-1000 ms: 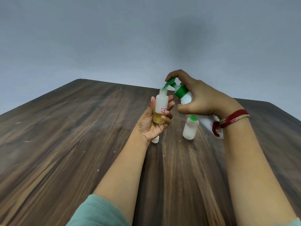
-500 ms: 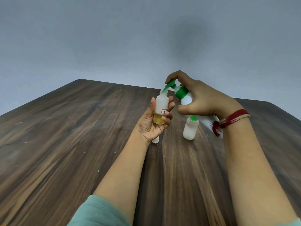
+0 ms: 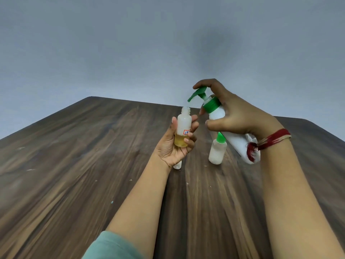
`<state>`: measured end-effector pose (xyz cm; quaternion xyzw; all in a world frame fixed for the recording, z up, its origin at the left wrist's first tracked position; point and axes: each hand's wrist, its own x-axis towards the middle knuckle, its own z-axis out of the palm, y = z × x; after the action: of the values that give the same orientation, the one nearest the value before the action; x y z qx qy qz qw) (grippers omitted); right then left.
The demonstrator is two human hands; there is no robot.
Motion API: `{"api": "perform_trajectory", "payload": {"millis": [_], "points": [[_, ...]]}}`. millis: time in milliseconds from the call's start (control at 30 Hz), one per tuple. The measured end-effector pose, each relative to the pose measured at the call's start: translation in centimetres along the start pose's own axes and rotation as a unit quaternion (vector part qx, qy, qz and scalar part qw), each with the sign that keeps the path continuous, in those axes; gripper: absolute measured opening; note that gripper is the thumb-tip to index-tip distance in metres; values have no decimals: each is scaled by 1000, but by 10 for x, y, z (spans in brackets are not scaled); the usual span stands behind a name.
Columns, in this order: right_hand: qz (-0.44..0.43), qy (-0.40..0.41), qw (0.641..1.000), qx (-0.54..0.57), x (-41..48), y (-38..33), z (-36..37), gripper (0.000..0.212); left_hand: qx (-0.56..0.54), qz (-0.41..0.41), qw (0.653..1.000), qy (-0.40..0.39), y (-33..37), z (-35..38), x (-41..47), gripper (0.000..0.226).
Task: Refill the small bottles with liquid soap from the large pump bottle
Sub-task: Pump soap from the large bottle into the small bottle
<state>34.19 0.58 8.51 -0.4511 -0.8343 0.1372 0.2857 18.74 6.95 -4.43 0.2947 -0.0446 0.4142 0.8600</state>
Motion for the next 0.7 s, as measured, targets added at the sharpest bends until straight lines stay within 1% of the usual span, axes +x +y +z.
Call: {"api": "perform_trajectory", "payload": {"millis": [133,300,567,700], "points": [[-28,13,998,52,-1,-4,-3,73,4,0,1000,-1,1,-1,0,64],[-67,8,993,99,-2,-13,-1,71,-13,-6,1000,-3,0,-1,0,61],[-77,-17,990,114,1,-17,6,75,-60,-25,997,-46,1,3,-1,44],[-68,-20,991,110,1,-16,4,75,-63,-29,997,-41,1,3,-2,45]]}}
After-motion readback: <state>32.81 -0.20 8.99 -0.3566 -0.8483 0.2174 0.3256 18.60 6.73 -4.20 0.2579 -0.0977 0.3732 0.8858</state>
